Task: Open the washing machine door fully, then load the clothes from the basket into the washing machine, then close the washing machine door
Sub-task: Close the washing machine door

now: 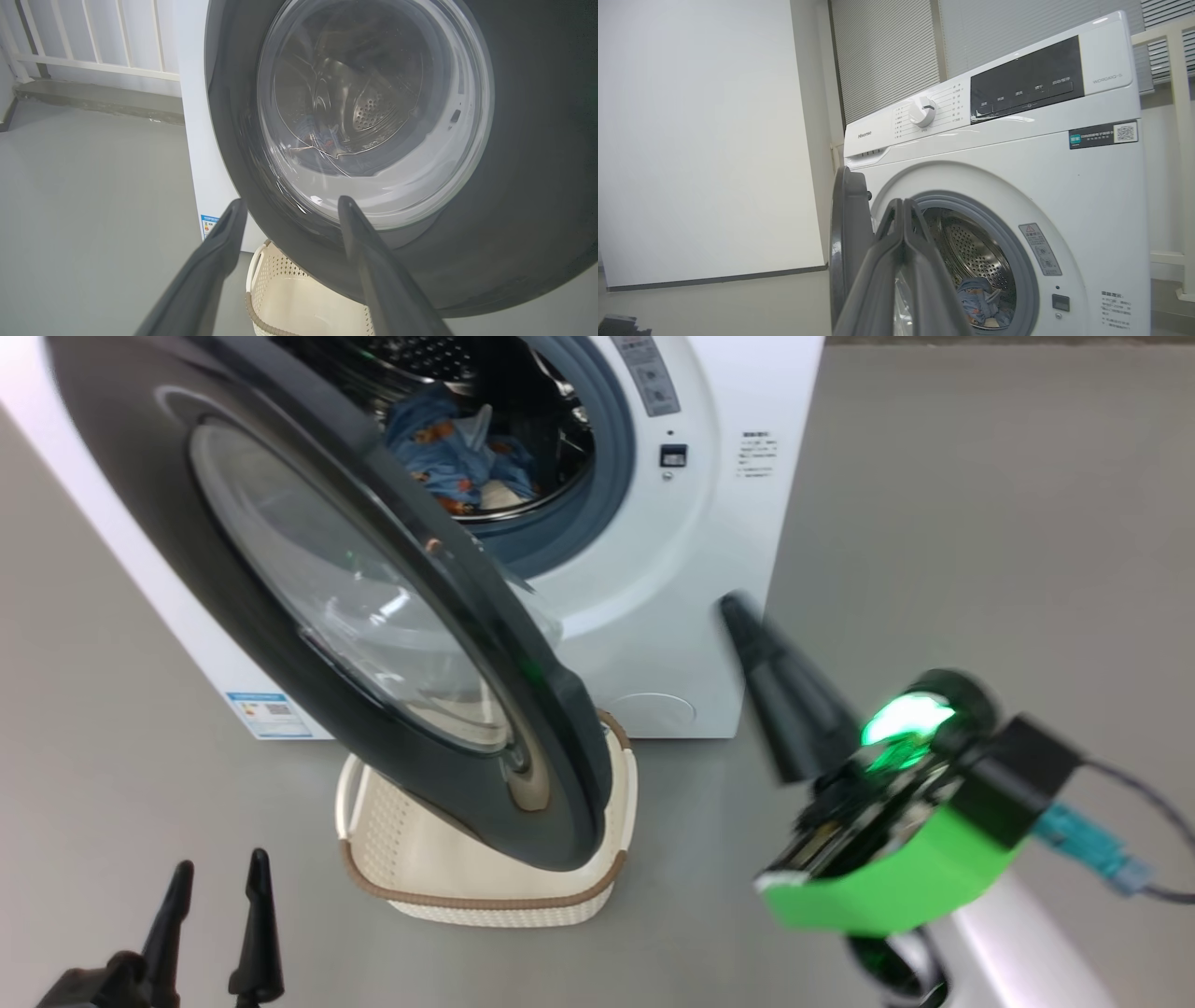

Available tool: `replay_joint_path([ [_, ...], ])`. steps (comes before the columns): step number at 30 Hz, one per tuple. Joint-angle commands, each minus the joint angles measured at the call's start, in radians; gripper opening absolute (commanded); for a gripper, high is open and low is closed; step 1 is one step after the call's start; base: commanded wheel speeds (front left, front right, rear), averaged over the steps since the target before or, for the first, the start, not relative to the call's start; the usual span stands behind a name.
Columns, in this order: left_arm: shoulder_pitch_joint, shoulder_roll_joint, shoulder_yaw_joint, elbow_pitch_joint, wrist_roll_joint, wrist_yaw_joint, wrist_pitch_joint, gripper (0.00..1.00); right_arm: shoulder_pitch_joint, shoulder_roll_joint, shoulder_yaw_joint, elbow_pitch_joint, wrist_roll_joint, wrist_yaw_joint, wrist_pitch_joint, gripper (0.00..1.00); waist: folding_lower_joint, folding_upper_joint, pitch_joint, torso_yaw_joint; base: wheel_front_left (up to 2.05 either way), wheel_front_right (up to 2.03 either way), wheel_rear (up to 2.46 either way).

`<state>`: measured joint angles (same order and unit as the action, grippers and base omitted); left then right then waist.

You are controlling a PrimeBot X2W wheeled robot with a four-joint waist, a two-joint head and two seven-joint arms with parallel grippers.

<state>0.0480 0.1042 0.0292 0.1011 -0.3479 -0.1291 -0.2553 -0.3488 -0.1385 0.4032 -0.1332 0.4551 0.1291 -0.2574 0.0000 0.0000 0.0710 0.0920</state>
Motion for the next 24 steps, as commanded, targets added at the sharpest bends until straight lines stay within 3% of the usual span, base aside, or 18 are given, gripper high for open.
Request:
replay_joint_path([
  [1, -0.004, 0.009, 0.032, -0.030, 0.006, -0.002, -0.006, 1.00, -0.020, 0.013, 0.029, -0.029, 0.012, 0.002, -0.004, 0.00, 0.0000, 0.0000, -0.010, 0.014, 0.00, 0.00, 0.00],
  [12, 0.006, -0.015, 0.029, -0.031, -0.002, -0.002, -0.006, 1.00, -0.001, 0.005, 0.282, 0.085, 0.088, 0.002, -0.004, 0.00, 0.0000, 0.0000, -0.005, 0.058, 0.00, 0.00, 0.00],
  [24, -0.016, -0.040, 0.018, -0.018, -0.015, -0.002, -0.006, 1.00, -0.029, -0.012, 0.316, 0.220, 0.124, 0.002, -0.004, 0.00, 0.0000, 0.0000, 0.033, 0.080, 0.00, 0.00, 0.00],
])
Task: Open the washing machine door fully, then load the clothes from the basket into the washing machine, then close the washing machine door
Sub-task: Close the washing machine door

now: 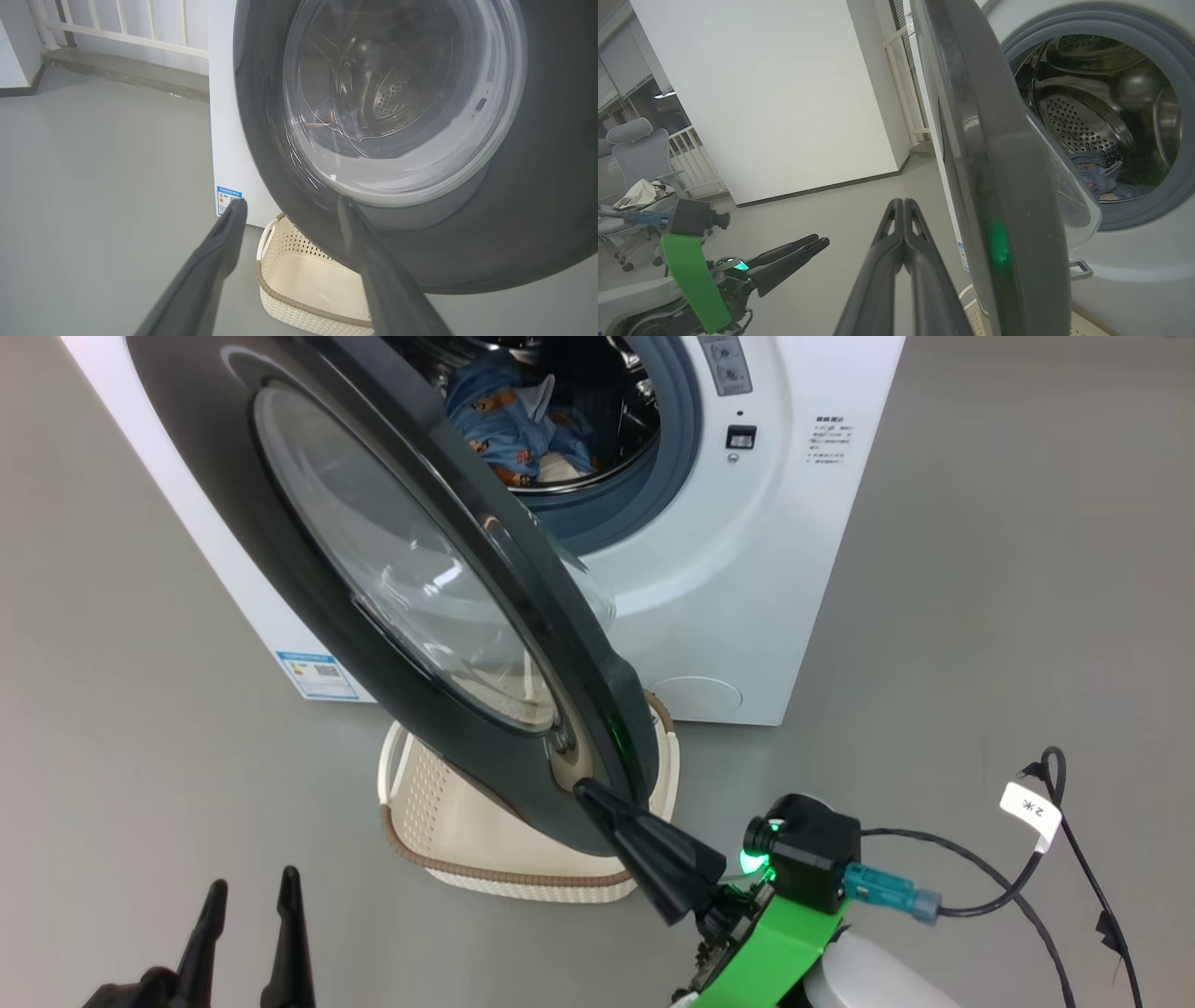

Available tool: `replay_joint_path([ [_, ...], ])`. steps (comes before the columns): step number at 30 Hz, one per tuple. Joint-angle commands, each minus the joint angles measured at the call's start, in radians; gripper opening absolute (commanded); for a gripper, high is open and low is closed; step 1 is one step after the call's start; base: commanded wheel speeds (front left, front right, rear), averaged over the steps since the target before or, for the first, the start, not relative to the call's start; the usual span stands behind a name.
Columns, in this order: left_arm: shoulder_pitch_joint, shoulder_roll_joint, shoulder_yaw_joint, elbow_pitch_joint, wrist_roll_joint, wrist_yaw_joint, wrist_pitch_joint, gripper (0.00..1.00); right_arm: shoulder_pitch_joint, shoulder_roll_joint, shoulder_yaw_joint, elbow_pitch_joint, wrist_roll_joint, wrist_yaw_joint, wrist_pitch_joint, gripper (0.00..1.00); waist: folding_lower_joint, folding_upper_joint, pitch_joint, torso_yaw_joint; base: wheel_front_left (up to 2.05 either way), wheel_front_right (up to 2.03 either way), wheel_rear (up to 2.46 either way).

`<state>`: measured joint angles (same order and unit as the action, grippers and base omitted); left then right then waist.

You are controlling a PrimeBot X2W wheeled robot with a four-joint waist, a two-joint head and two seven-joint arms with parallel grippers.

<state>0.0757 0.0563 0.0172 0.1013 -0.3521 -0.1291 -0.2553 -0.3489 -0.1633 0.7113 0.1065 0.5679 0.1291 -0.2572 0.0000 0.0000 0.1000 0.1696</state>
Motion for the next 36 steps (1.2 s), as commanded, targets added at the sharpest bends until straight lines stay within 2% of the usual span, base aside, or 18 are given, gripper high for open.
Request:
replay_joint_path([
  [1, -0.046, 0.007, 0.029, -0.018, -0.012, -0.002, -0.006, 1.00, -0.033, 0.012, 0.005, -0.015, 0.011, 0.002, -0.005, 0.00, 0.0000, 0.0000, 0.007, 0.004, 0.00, 0.00, 0.00],
  [18, -0.097, 0.001, 0.003, -0.018, -0.020, -0.002, -0.006, 1.00, -0.118, 0.037, -0.077, 0.046, -0.005, 0.002, -0.005, 0.00, 0.0000, 0.0000, 0.073, 0.027, 0.00, 0.00, 0.00],
  [36, -0.180, -0.004, -0.062, -0.058, -0.035, -0.002, -0.006, 1.00, -0.266, -0.003, -0.311, 0.128, -0.050, 0.002, -0.005, 0.00, 0.0000, 0.0000, 0.179, 0.071, 0.00, 0.00, 0.00],
])
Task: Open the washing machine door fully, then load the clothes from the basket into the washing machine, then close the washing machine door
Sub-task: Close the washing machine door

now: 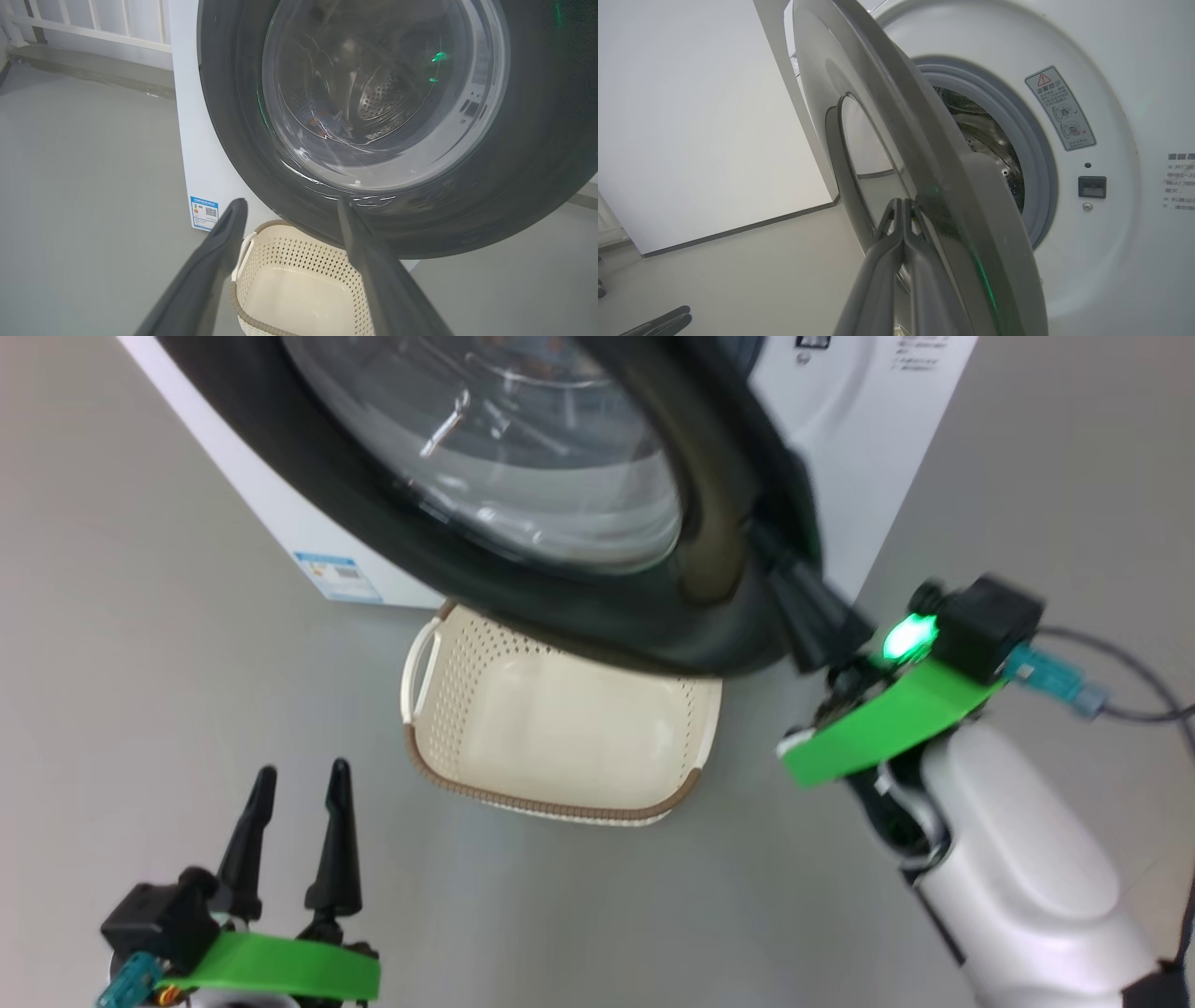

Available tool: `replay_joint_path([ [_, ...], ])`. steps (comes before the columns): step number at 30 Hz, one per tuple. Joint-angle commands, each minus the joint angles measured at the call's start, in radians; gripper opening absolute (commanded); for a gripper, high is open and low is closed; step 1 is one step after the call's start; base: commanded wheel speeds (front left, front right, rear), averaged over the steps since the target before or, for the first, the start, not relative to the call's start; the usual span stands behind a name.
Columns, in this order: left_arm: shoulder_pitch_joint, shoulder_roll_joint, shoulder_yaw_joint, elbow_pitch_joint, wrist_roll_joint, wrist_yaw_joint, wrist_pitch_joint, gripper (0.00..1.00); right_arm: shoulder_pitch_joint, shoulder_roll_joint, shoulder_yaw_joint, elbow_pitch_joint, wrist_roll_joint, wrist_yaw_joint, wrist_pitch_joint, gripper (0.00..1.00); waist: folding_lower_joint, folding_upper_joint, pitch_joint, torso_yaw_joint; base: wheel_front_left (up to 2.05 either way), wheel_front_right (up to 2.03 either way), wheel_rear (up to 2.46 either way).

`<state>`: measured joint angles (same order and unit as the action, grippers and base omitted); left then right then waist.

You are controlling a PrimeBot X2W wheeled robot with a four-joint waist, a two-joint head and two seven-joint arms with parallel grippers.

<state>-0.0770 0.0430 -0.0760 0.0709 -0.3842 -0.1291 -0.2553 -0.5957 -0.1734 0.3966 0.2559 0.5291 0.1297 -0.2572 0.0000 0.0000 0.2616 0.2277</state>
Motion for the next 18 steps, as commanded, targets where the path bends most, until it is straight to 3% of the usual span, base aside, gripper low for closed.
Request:
replay_joint_path([
  [1, -0.035, 0.009, 0.027, -0.028, -0.004, -0.002, -0.006, 1.00, -0.033, 0.006, -0.008, -0.014, -0.011, 0.001, -0.005, 0.00, 0.0000, 0.0000, 0.025, 0.017, 0.00, 0.00, 0.00],
  [18, -0.140, 0.007, -0.048, -0.049, -0.059, -0.002, -0.006, 1.00, -0.258, -0.021, -0.174, 0.100, -0.041, 0.001, -0.005, 0.00, 0.0000, 0.0000, 0.144, 0.096, 0.00, 0.00, 0.00],
])
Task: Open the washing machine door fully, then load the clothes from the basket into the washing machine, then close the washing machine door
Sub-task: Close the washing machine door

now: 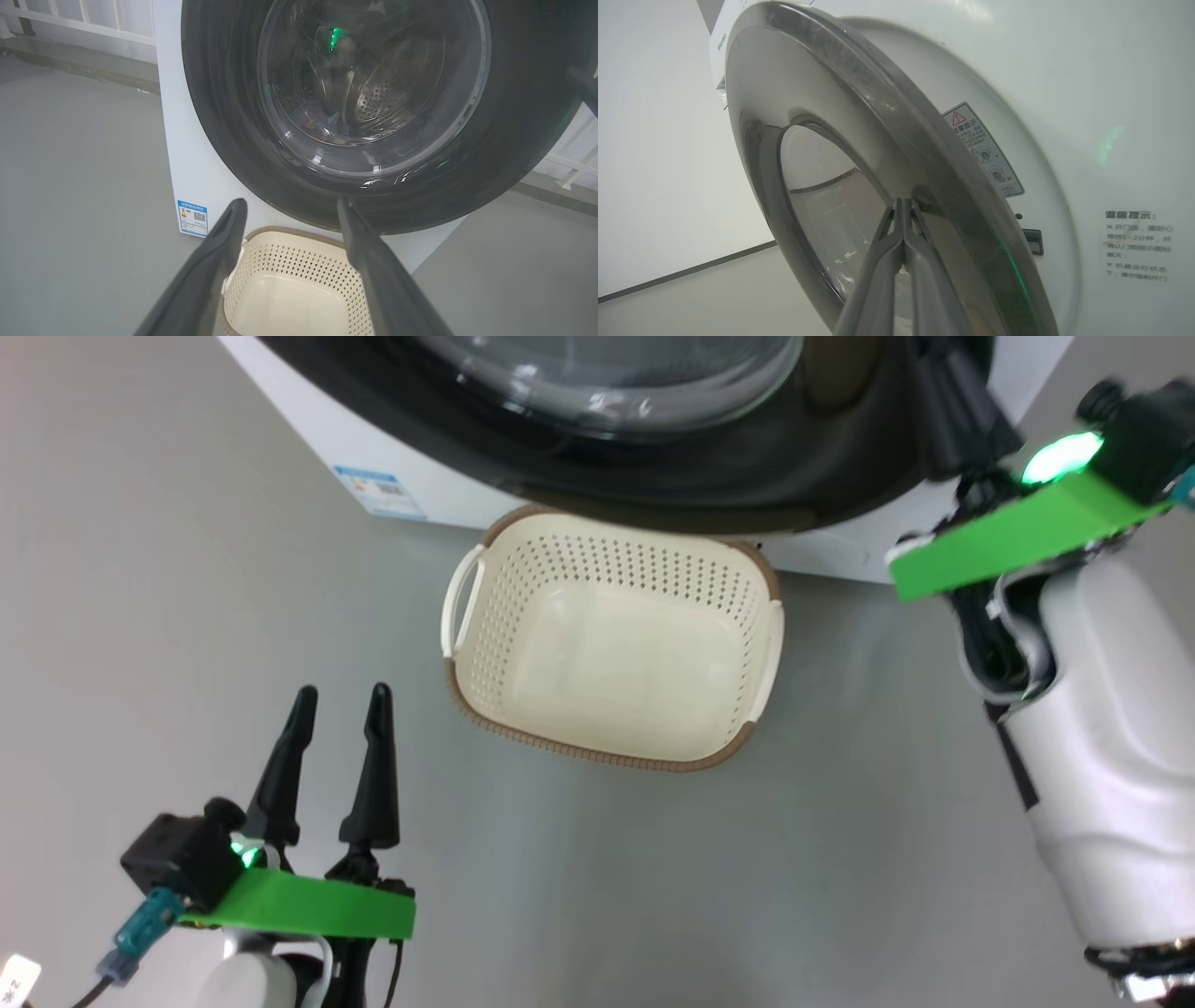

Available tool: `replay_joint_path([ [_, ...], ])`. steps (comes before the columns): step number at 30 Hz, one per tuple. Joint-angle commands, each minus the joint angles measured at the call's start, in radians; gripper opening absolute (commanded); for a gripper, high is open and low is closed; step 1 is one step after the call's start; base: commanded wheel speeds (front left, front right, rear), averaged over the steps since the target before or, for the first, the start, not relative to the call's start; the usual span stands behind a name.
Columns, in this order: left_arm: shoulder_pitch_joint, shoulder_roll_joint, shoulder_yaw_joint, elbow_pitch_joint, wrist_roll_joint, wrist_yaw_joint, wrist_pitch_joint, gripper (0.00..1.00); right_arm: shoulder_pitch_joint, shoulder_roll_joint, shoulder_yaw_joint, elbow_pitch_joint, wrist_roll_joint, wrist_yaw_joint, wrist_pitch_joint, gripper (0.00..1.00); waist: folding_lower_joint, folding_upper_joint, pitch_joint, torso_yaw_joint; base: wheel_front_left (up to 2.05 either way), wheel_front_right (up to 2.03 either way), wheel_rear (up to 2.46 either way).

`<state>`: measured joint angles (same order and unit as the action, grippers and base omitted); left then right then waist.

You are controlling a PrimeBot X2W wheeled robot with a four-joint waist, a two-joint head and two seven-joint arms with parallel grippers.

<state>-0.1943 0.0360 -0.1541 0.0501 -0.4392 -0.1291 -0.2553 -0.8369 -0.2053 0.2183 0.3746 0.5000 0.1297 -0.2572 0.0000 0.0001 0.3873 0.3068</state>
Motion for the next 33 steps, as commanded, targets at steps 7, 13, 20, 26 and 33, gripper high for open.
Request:
replay_joint_path([
  [7, -0.050, 0.014, 0.014, -0.033, -0.011, -0.002, -0.006, 1.00, -0.090, 0.011, -0.049, 0.027, -0.036, 0.001, -0.005, 0.00, 0.0000, -0.0001, 0.049, 0.037, 0.00, 0.00, 0.00],
  [13, -0.063, 0.014, 0.008, -0.036, -0.013, -0.002, -0.006, 1.00, -0.144, 0.018, -0.094, 0.050, -0.061, 0.001, -0.005, 0.00, 0.0000, -0.0001, 0.070, 0.051, 0.00, 0.00, 0.00],
  [20, -0.069, 0.014, 0.011, -0.031, -0.012, -0.002, -0.006, 1.00, -0.157, 0.036, -0.116, 0.056, -0.083, 0.001, -0.005, 0.00, 0.0000, -0.0001, 0.076, 0.052, 0.00, 0.00, 0.00],
  [26, -0.055, 0.014, 0.021, -0.007, 0.002, -0.002, -0.006, 1.00, -0.090, 0.043, -0.059, 0.047, -0.072, 0.001, -0.005, 0.18, 0.0000, -0.0001, 0.037, 0.029, 0.00, 0.00, 0.00],
  [33, -0.027, 0.025, 0.036, 0.043, 0.016, -0.002, -0.006, 1.00, 0.041, 0.049, -0.005, 0.031, -0.048, 0.001, -0.005, 1.00, 0.0000, -0.0001, -0.032, -0.014, 0.00, 0.00, 0.00],
])
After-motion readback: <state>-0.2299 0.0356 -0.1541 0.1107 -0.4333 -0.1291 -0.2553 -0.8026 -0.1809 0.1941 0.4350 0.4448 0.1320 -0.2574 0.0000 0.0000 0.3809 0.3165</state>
